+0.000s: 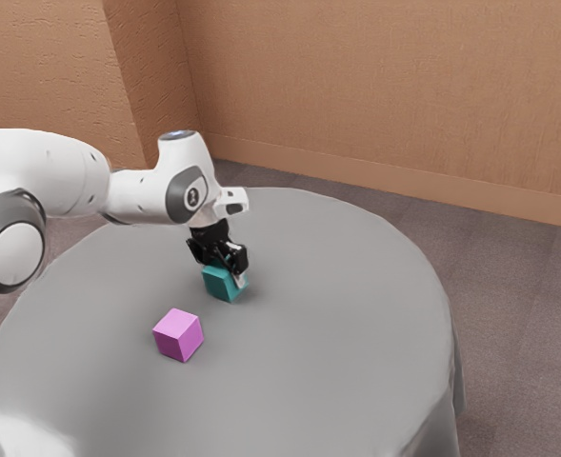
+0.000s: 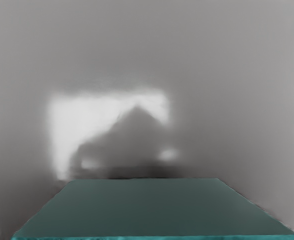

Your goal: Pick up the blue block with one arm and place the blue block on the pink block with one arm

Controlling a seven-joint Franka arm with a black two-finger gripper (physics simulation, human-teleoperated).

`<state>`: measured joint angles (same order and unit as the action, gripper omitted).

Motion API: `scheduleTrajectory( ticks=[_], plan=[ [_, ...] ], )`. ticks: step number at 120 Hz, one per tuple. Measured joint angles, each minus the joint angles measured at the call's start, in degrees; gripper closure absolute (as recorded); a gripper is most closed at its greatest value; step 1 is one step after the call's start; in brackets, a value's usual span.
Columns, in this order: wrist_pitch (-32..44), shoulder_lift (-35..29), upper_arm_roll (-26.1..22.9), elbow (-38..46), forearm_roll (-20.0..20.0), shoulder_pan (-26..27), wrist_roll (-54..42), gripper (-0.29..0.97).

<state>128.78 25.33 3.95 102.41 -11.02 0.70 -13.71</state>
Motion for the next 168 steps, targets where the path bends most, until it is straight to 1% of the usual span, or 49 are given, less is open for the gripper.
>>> scheduleTrajectory(
  ticks=[9, 17, 39, 64, 82, 92, 104, 115, 128, 148, 168],
  plan=[
    [0.01, -9.31, -0.01, 8.32, 0.31, -0.23, 1.18, 0.38],
    [-0.03, -13.42, -0.01, 12.05, 0.49, -0.03, 2.43, 0.38],
    [-0.22, -20.74, -0.08, 20.03, 0.79, 0.73, 6.13, 0.39],
    [-0.37, -24.33, -0.27, 26.76, 0.91, 1.15, 9.68, 0.39],
    [-0.44, -25.27, -0.49, 28.49, 2.43, 1.14, 11.54, 0.39],
    [-0.44, -23.93, -0.48, 27.54, 4.54, 1.25, 12.26, 0.39],
    [-0.43, -22.7, -0.28, 26.38, 5.9, 1.24, 12.68, 0.39],
    [-0.36, -22.22, -0.24, 26.1, 9.51, 0.59, 12.26, 0.39],
    [-0.31, -20.67, -0.22, 24.56, 11.7, -0.06, 11.8, 0.39],
    [-0.16, -18.71, -0.22, 23.0, 12.65, 0.32, 11.26, 0.39],
    [0.27, -18.76, -0.28, 22.94, 11.75, 0.82, 11.17, 0.39]
  ],
)
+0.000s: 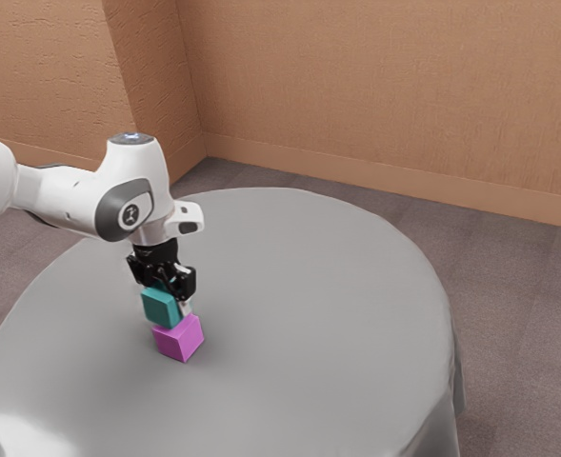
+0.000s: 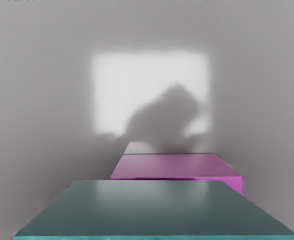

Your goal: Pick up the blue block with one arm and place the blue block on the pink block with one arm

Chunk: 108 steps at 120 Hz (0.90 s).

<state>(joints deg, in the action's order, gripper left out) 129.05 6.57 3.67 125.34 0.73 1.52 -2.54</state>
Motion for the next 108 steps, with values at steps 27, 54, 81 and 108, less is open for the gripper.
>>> scheduleTrajectory(
  ticks=[27, 54, 81, 108],
  plan=[
    [0.46, -0.09, 0.01, -0.04, -2.35, 0.23, -0.45, 0.25],
    [0.41, -3.63, -0.07, -0.04, -3.76, 0.65, -1.53, 0.09],
    [-12.99, -7.33, 0.47, -23.18, -2.23, 1.1, -4.43, 0.03],
    [-28.95, -8.45, 0.38, -28.33, -1.55, 0.51, -8.45, 0.01]
  ],
)
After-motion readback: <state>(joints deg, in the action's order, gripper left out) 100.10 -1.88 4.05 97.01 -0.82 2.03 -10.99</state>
